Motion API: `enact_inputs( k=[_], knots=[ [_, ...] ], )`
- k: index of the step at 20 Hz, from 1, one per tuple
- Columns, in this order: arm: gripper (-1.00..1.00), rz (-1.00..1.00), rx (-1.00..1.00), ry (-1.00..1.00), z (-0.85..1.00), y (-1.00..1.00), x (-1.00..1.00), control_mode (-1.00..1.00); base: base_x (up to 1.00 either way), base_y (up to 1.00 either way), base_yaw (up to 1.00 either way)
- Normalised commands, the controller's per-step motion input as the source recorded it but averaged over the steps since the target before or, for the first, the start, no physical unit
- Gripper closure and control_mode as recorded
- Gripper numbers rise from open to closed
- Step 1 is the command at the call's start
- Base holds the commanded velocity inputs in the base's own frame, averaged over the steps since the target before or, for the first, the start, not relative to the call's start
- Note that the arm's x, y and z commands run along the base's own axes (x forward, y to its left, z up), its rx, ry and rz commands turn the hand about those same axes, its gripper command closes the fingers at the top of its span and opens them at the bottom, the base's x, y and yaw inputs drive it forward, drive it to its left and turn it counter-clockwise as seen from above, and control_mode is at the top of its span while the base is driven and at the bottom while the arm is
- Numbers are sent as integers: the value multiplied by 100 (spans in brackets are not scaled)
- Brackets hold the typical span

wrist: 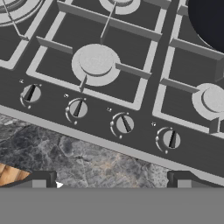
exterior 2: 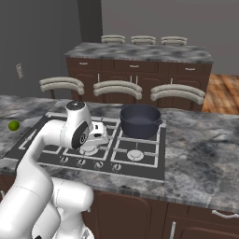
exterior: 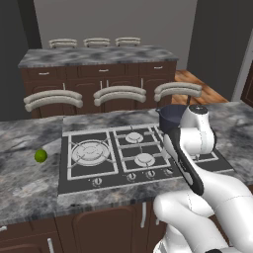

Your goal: Turn on the burner for the pot on the stove. Wait thirty seconds for the pot to heat up. Then add the lime to the pot.

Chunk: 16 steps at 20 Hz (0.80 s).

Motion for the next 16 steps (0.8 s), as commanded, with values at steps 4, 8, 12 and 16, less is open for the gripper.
enact_inputs(
  k=[4, 8, 12, 16],
  knots=[
    [-100, 0, 0, 0, 0, 0, 0, -100, 0, 0, 0],
    [-100, 0, 0, 0, 0, 0, 0, -100, 0, 0, 0],
    [-100, 0, 0, 0, 0, 0, 0, -100, 0, 0, 0],
    [-100, 0, 0, 0, 0, 0, 0, -100, 0, 0, 0]
  ],
)
